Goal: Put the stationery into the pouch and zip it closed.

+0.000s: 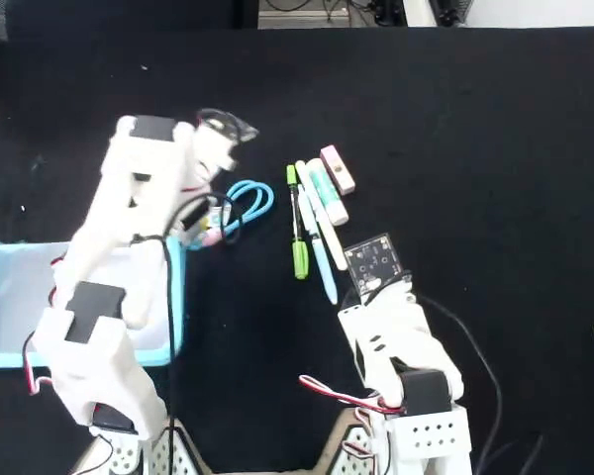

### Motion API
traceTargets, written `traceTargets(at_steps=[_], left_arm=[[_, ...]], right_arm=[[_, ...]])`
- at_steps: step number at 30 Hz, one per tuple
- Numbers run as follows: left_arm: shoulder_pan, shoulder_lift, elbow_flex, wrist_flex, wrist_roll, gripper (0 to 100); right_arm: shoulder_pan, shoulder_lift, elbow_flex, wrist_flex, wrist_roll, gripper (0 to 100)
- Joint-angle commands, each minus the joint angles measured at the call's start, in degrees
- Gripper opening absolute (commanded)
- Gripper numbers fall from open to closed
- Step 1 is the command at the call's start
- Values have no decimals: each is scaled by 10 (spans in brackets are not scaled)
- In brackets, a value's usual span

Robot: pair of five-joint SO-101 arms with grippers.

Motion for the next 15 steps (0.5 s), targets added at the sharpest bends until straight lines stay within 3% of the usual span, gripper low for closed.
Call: traceTargets(at_steps=[1,6,15], left_arm=[[-46,-16,-90,65,-4,30],[-90,-47,-122,84,-32,30],[-161,-142,-34,84,-65,30]], right_arm=[[-4,-54,-2,1,4,172],[-4,-54,-2,1,4,172],[-4,-54,-2,1,4,172]])
